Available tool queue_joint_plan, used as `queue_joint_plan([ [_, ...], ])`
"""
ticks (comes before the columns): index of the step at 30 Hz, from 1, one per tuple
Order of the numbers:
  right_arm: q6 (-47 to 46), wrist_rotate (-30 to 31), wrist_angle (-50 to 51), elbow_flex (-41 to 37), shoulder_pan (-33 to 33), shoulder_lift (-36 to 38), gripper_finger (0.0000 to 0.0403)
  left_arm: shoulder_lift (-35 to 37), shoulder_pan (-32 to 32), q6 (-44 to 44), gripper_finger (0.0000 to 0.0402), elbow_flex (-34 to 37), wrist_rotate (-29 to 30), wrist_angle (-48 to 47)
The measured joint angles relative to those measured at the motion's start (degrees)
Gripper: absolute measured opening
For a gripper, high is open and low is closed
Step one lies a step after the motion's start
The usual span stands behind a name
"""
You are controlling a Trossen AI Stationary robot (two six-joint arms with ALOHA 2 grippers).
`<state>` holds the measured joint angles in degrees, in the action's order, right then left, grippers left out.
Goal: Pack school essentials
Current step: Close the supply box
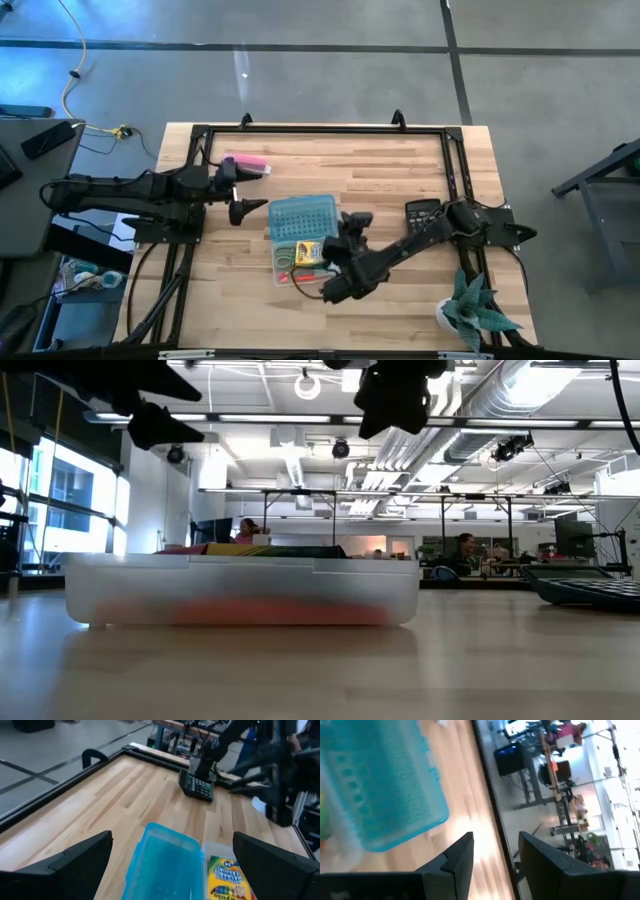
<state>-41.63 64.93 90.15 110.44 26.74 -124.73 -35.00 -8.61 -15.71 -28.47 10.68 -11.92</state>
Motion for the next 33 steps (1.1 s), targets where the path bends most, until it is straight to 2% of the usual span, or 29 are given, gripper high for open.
queue_joint_plan([
  [3,2.37,0.37,-2.11,-3.68,-1.9,2.61,0.0147,-0.2,0.76,-0.08,0.04,0.0,-0.04,-0.93],
  [9,-4.49,-1.34,-1.08,-15.73,-8.02,7.93,0.0147,-1.64,2.05,-0.07,0.04,0.04,2.32,-3.83],
  [13,-4.57,-5.6,-8.8,-24.05,-11.16,12.38,0.0145,-2.65,1.76,1.26,0.04,0.04,5.57,-5.67],
  [17,-2.31,-12.09,-19.33,-31.07,-13.68,17.64,0.0144,-3.96,0.2,1.36,0.04,0.04,6.49,-8.35],
  [24,3.86,-29.41,-40.01,-39.41,-16.89,24.38,0.0144,-8.95,-1.99,-2.94,0.04,0.04,4.48,-15.74],
  [29,13.84,-35.33,-51.58,-42.0,-20.93,25.64,0.0144,-12.78,-0.81,-7.83,0.04,0.04,2.35,-17.46],
  [33,22.71,-41.24,-58.44,-42.0,-25.82,25.42,0.0144,-14.79,2.77,-11.2,0.04,0.04,0.9,-16.62],
])
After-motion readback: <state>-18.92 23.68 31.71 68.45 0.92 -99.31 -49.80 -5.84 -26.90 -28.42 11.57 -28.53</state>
